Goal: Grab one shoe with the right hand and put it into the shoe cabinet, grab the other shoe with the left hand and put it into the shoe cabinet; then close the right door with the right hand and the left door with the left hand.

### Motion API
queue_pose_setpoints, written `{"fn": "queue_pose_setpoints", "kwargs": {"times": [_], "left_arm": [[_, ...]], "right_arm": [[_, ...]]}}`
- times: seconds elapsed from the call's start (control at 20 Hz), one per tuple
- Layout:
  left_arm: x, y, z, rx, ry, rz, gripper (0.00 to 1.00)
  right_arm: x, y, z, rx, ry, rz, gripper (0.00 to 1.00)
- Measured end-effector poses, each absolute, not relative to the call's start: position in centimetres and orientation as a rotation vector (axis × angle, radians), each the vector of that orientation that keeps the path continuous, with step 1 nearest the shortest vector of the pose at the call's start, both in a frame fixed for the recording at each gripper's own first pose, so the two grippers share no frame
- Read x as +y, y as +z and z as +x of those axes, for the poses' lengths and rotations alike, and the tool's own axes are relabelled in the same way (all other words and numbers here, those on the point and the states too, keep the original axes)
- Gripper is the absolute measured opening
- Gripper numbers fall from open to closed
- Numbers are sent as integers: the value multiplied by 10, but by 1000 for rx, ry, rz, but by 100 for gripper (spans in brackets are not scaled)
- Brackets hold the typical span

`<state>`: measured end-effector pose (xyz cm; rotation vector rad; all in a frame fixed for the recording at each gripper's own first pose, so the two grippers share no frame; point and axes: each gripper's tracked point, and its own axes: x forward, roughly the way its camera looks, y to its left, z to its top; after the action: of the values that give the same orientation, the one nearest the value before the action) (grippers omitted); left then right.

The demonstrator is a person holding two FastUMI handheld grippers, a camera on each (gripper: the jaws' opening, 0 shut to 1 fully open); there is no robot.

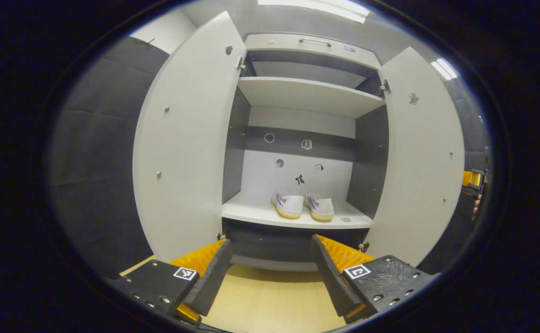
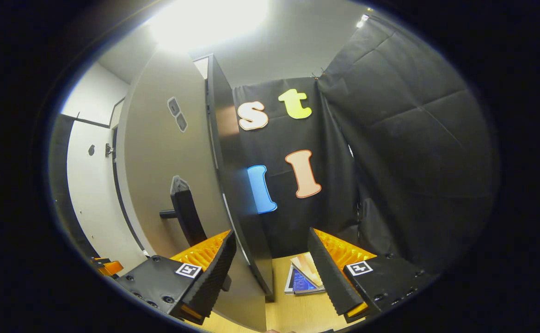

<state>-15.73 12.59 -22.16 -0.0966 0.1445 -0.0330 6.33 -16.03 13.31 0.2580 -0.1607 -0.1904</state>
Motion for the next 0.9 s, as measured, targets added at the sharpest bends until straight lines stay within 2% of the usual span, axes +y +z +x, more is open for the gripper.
{"fn": "queue_pose_setpoints", "kwargs": {"times": [0.05, 0.3, 0.5, 0.9], "left_arm": [[129, -220, -158, 135, -37, -93, 100], [132, -228, -154, 165, -111, -100, 100], [141, -230, -155, 182, -156, -127, 99], [177, -219, -165, 173, -229, -157, 99]], "right_arm": [[-159, 138, 62, -164, -200, 265, 98], [-152, 146, 55, -173, -291, 172, 97], [-137, 144, 53, -150, -338, 195, 98], [-68, 152, 69, -142, -306, 135, 98]]}}
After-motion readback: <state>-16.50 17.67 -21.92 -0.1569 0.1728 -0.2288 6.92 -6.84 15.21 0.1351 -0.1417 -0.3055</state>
